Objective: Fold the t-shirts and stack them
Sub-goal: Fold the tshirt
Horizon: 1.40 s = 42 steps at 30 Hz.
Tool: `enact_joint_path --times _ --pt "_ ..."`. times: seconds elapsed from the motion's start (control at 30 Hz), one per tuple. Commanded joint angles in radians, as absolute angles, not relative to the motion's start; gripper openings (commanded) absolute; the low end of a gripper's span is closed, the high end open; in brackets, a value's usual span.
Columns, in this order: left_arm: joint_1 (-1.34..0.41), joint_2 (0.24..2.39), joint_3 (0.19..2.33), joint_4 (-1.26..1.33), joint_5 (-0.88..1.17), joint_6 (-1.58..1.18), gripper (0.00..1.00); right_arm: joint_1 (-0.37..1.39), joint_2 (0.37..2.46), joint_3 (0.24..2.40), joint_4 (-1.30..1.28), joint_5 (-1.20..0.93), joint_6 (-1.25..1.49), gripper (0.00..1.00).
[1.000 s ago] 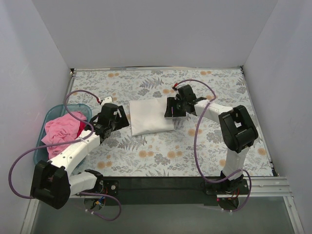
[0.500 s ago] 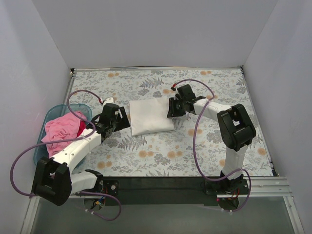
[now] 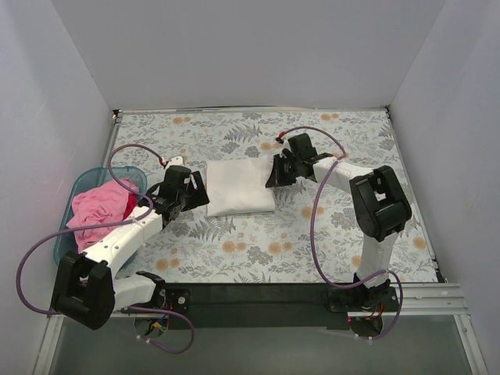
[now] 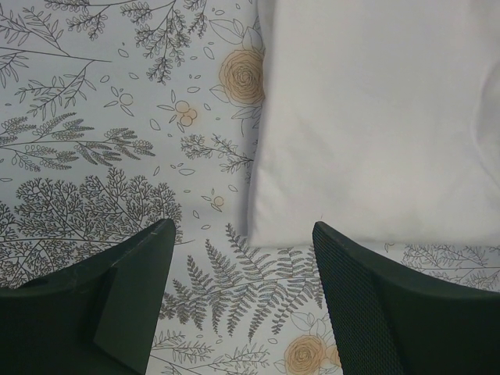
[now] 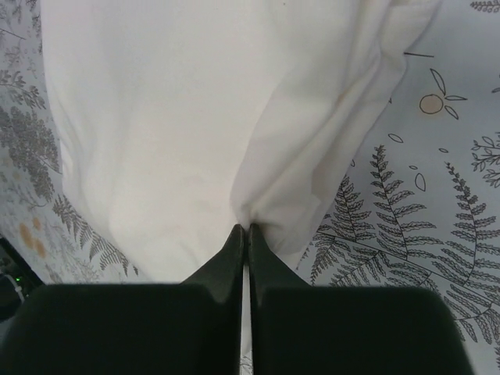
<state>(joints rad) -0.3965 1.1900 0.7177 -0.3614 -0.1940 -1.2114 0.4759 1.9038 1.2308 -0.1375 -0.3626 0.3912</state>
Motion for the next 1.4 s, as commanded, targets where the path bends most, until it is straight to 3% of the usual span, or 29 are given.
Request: enact_joint_path --times 0.0,0.03,0.07,0.17,0.4,0.6,0.83,1.07,1.37 --pt "-0.399 1.192 0.719 -0.347 -0.186 -1.2 0.66 0.439 1.901 1.186 -0.046 -0.452 0.466 0.01" --pt "-0.399 1.192 0.721 -0.347 -0.184 -1.2 0.66 0.434 1.911 1.175 -0.023 -0.465 0.477 0.01" --pt "-0.399 1.196 0.721 -0.347 -0.181 -1.2 0.66 0.43 1.913 1.163 -0.017 -0.48 0.483 0.1" --pt "-0.399 1.201 0.719 -0.345 -0.178 -1.2 0.66 0.43 1.901 1.158 -0.018 -0.476 0.472 0.2" --pt "-0.399 1.21 0.721 -0.342 -0.167 -1.2 0.66 0.437 1.813 1.164 -0.047 -0.422 0.42 0.29" --pt "-0.399 1.213 0.721 -0.341 -0.167 -1.2 0.66 0.48 1.743 1.181 -0.14 -0.232 0.365 0.37" --pt "-0.399 1.216 0.722 -0.341 -0.153 -1.2 0.66 0.495 1.781 1.192 -0.155 -0.159 0.35 0.47" --pt "-0.399 1.226 0.719 -0.341 -0.149 -1.198 0.66 0.497 1.851 1.238 -0.153 -0.215 0.348 0.48" --pt "-0.399 1.229 0.721 -0.341 -0.146 -1.197 0.66 0.512 1.885 1.249 -0.149 -0.267 0.35 0.4"
